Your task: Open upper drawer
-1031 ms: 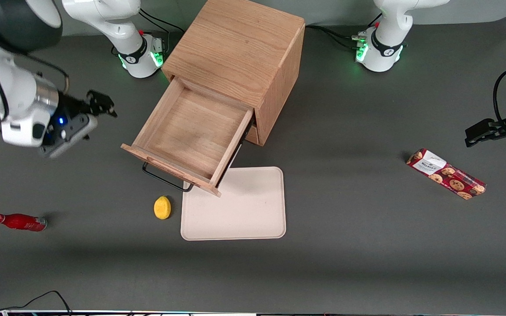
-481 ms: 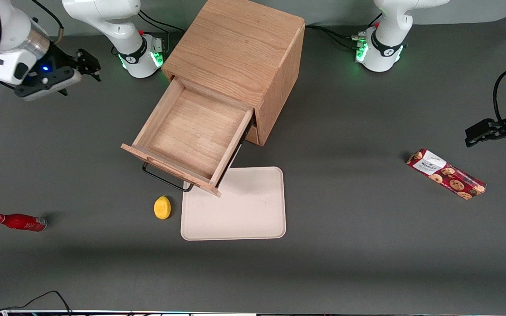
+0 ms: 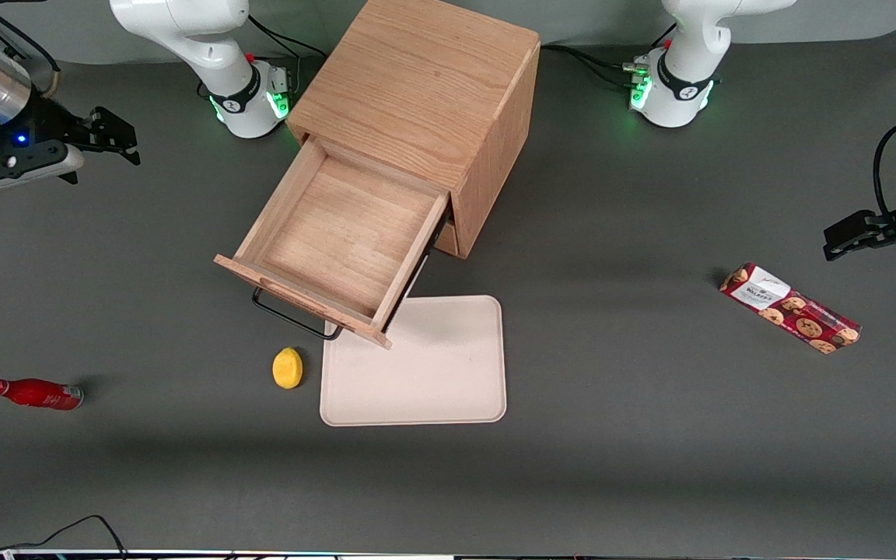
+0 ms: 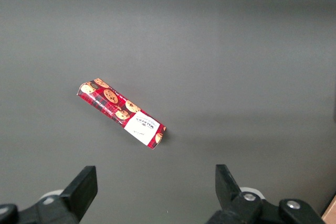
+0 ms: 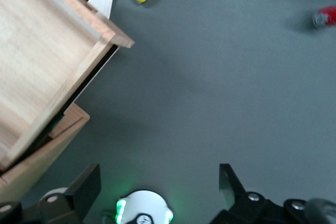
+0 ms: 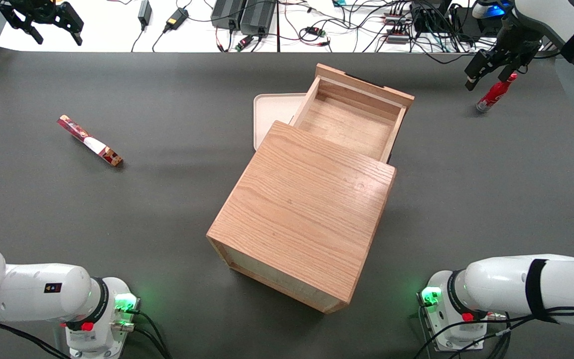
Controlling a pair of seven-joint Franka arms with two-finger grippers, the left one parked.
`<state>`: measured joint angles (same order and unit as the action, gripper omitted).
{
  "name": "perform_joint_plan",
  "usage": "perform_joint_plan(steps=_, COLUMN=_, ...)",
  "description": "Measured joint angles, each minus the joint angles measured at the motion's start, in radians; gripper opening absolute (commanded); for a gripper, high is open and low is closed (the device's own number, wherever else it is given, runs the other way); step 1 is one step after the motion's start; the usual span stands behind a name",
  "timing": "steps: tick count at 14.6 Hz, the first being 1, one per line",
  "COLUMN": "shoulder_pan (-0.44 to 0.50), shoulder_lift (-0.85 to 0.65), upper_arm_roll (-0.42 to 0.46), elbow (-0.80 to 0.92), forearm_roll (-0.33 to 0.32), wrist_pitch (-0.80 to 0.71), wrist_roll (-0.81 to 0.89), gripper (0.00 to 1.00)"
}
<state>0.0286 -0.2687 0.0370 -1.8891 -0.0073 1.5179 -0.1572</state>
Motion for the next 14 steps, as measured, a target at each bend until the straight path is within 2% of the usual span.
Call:
perform_joint_plan(steps=10, shoulder_pan=0.001, shoulder_lift=-0.003, upper_arm_roll=0.001, elbow=0.009, forearm_roll=0.001, wrist_pitch=-0.018, wrist_roll=0.061, gripper=1.0)
perform_joint_plan(steps=14, shoulder_pan=0.0, shoulder_lift=-0.001, upper_arm_roll=-0.039, elbow=0.023, forearm_roll=0.009, wrist_pitch=-0.069, wrist_roll=0.102, gripper=1.0)
